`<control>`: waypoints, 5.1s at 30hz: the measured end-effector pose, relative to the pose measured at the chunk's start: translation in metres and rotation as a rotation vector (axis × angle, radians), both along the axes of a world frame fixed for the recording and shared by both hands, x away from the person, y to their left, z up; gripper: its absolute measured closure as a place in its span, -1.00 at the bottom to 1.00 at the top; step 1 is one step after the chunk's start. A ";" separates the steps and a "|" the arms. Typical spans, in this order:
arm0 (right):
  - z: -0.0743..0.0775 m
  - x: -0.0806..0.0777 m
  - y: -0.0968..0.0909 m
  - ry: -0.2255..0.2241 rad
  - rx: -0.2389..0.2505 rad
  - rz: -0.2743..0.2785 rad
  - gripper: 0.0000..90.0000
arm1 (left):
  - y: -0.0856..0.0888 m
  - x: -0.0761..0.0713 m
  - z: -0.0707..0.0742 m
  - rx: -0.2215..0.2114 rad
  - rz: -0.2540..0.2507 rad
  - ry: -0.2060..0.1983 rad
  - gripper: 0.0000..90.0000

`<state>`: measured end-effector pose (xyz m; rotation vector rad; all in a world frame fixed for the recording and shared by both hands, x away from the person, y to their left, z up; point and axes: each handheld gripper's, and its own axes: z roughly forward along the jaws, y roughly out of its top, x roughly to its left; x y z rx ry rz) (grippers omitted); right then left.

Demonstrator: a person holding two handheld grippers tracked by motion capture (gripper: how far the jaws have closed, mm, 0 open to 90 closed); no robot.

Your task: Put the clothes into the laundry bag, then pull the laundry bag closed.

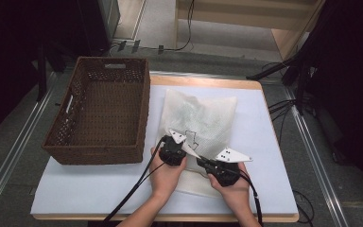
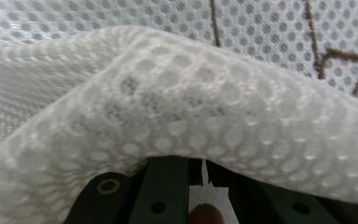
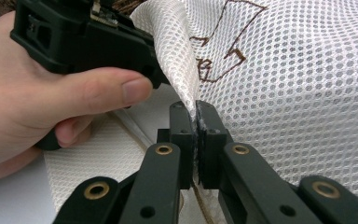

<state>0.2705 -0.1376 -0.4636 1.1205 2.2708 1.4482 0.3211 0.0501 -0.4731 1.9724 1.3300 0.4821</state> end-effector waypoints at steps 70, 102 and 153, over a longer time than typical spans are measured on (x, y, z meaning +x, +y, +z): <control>0.015 -0.013 -0.016 -0.069 0.110 -0.005 0.44 | 0.136 -0.095 0.007 -0.078 -0.135 -0.045 0.14; 0.010 -0.019 0.057 -0.044 -0.027 0.093 0.63 | 0.129 -0.087 0.002 -0.135 -0.129 0.056 -0.14; -0.008 -0.004 0.090 -0.057 -0.125 0.210 0.82 | 0.113 -0.096 0.021 -0.150 -0.159 -0.111 0.95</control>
